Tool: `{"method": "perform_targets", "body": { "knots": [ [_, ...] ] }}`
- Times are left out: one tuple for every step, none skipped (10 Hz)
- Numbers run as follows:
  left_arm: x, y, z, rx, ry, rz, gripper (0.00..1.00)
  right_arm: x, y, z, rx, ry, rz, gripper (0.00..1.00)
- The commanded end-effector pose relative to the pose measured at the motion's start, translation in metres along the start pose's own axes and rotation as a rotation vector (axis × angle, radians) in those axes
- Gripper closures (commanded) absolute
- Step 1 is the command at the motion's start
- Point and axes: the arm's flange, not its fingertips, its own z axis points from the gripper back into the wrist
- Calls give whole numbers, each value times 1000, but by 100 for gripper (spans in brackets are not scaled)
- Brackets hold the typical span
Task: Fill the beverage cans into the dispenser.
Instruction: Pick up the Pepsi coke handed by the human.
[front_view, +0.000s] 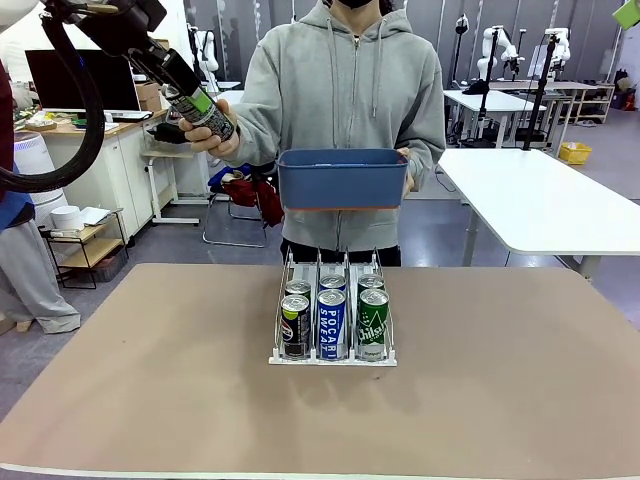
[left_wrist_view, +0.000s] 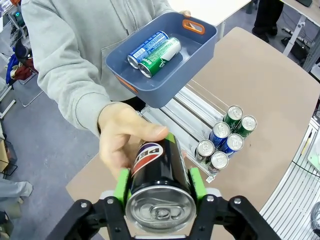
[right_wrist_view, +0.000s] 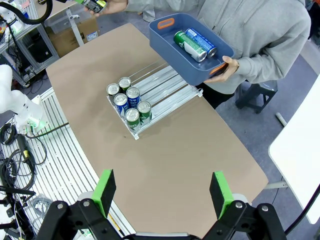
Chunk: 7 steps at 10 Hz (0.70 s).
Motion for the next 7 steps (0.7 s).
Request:
{"method": "perform_targets", "body": {
  "knots": [
    [-4, 3, 0, 4, -14, -15, 100, -3, 3, -3, 13, -20, -1, 0],
    [-4, 3, 0, 5, -15, -14, 100, -3, 3, -3, 13, -20, -1, 0],
    [-5, 3, 0, 1, -14, -15, 100, -3, 3, -3, 13, -20, -1, 0],
    [-5, 4, -1, -8, -16, -12, 100, -3, 3, -3, 13, -20, -1, 0],
    [-5, 4, -1, -15, -16, -10, 100, -3, 3, -3, 13, -20, -1, 0],
    [0, 0, 0, 0, 0, 0, 61, -3, 3, -3, 13, -20, -1, 0],
    [0, 0, 0, 0, 0, 0, 61, -3, 3, -3, 13, -20, -1, 0]
  ]
}}
